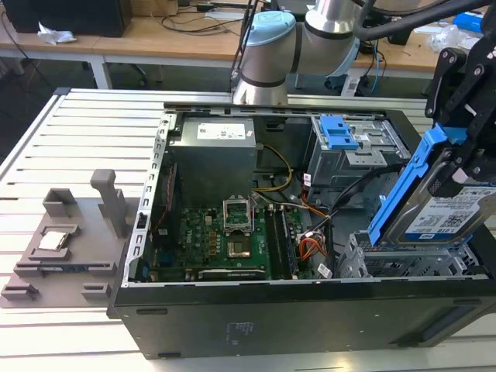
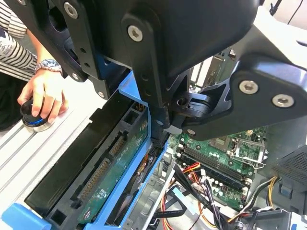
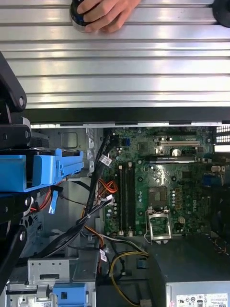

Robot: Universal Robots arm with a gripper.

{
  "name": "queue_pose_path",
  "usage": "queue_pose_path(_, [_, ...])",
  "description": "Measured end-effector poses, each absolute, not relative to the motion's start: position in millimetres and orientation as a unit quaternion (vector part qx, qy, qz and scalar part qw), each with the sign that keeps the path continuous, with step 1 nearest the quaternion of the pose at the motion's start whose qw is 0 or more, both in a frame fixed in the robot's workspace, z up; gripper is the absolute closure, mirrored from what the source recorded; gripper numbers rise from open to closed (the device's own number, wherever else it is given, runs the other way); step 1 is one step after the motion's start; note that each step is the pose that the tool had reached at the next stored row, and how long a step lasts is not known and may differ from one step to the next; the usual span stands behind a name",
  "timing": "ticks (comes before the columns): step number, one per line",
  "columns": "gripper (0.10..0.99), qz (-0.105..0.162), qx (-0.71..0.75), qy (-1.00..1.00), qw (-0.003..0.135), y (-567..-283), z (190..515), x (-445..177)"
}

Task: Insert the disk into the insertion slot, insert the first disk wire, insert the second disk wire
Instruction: 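Insert the disk into the insertion slot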

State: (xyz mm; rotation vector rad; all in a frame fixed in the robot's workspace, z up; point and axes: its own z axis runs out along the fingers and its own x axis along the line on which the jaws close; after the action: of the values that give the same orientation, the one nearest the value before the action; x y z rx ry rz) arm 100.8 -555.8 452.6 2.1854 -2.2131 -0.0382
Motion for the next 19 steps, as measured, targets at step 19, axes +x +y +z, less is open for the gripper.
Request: queue_pose_path(19, [0.718,-0.012,0.713,-0.701,0.016,-545.1,428.9,97.4])
